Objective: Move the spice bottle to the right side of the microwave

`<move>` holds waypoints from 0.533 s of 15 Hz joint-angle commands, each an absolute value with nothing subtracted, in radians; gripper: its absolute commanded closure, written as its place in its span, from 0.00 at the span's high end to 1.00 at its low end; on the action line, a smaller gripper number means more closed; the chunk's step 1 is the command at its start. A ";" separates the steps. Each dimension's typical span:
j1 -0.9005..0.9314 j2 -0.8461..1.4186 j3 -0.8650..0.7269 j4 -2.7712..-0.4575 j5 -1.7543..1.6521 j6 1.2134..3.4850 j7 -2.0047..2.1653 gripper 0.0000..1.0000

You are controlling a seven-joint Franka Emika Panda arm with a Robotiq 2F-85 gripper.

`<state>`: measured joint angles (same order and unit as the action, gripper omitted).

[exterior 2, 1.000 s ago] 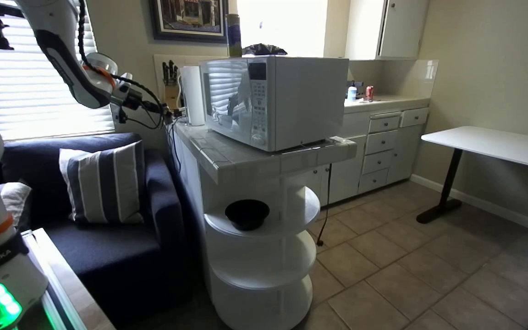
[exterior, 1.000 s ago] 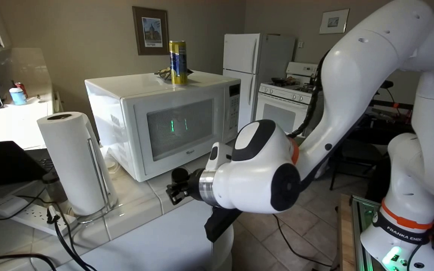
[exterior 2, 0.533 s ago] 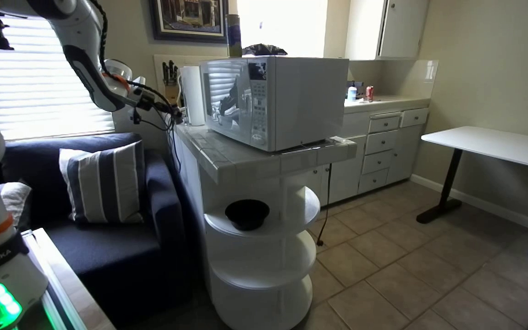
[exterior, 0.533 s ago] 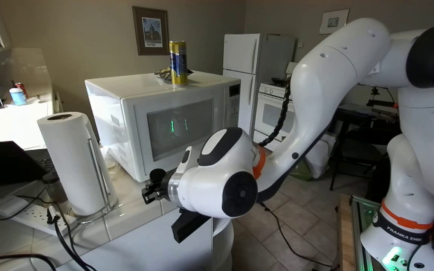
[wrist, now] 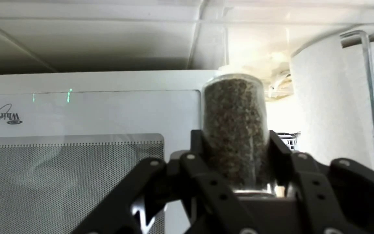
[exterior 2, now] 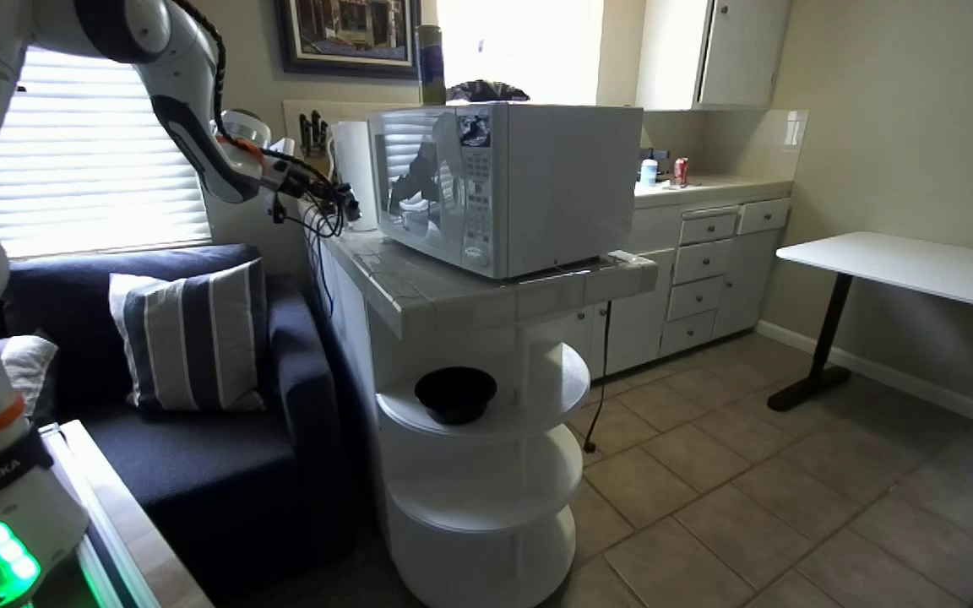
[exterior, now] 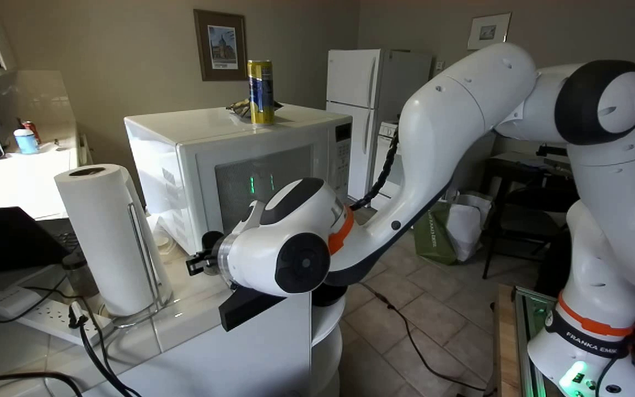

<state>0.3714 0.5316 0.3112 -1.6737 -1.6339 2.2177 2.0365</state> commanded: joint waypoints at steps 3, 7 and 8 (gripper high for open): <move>0.383 0.642 0.297 -1.529 -1.591 2.275 1.954 0.23; 0.382 0.699 0.286 -1.441 -1.521 2.301 1.860 0.23; 0.384 0.712 0.282 -1.420 -1.505 2.305 1.838 0.23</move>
